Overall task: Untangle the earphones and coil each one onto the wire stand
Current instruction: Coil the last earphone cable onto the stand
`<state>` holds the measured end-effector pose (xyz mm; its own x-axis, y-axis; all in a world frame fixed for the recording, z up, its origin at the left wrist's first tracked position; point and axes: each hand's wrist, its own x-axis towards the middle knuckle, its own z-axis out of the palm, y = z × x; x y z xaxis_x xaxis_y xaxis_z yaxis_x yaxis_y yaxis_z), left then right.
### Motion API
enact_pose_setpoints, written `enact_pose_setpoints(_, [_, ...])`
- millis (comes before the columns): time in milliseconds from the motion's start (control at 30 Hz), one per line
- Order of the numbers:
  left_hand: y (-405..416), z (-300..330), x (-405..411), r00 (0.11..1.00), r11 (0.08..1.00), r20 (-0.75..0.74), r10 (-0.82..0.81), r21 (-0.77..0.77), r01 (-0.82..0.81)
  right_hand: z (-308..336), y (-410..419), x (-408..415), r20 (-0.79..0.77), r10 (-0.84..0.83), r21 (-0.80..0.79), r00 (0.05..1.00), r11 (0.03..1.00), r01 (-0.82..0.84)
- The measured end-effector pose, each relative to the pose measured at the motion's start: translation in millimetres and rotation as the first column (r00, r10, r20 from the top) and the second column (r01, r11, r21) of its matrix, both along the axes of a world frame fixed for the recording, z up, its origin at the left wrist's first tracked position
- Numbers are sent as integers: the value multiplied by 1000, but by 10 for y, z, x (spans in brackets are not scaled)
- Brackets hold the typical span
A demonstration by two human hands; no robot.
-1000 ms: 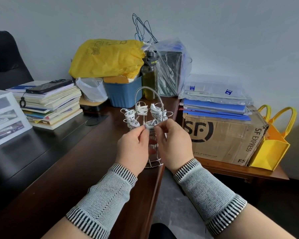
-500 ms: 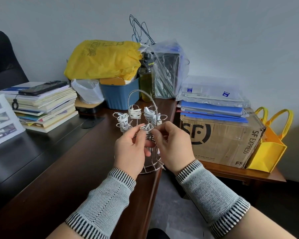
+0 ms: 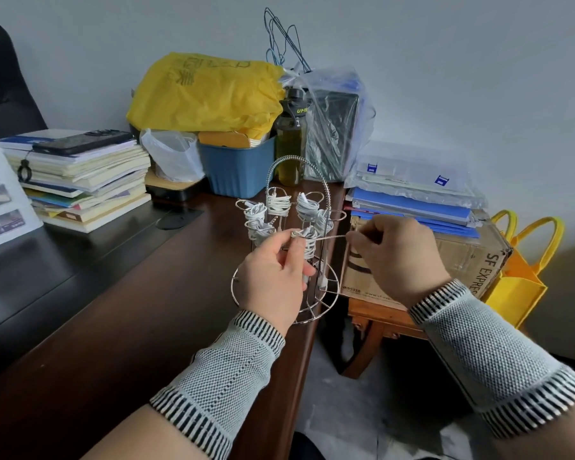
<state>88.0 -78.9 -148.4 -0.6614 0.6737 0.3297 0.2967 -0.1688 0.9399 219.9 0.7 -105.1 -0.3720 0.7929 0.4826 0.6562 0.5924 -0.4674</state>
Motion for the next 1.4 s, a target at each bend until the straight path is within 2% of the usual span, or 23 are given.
enact_pose_setpoints(67, [7,-2,-1,1000,1000,4,-4,7,4,95,-47,-34,57,-37,126,998,992,29])
enact_pose_setpoints(167, [14,-14,0,1000,1000,6,2,23,-2,243,-144,-173,129,-5,295,992,955,-34])
enact_pose_setpoints(233, [8,-14,5,1000,999,18,-10,35,9,345,-200,-303,189,26,344,982,934,-91])
enact_pose_setpoints(367, [10,3,29,992,997,114,-52,53,47,491,-277,-560,392,-10,279,920,954,-108])
enact_pose_setpoints(533, [-7,5,17,998,998,51,-40,45,38,573,-365,-794,460,82,136,884,977,-162])
enact_pose_setpoints(600, [-5,-5,19,996,998,71,-49,40,46,562,-371,-822,493,122,89,861,978,-189])
enact_pose_setpoints(700, [-5,-26,8,996,999,80,-39,22,38,523,-402,-767,517,149,136,843,958,-253])
enact_pose_setpoints(833, [-13,-90,-8,998,1000,-60,23,17,-22,416,-471,-659,543,128,262,830,913,-312])
enact_pose_setpoints(933, [44,-145,-15,1000,998,-19,4,66,-3,257,-513,-587,435,74,457,897,841,-291])
enact_pose_setpoints(1067, [119,-184,-25,981,989,180,-77,140,52,71,-571,-463,222,120,578,968,783,-230])
enact_pose_setpoints(1133, [102,-161,-24,984,990,163,-72,133,50,-35,-593,-393,153,172,602,973,765,-229])
enact_pose_setpoints(1267, [74,-134,-17,995,992,83,-60,115,51,-250,-569,-238,-17,233,475,972,858,-197])
enact_pose_setpoints(1400, [54,-149,-39,1000,996,-1,-23,81,23,-328,-515,-193,-141,223,365,965,917,-159])
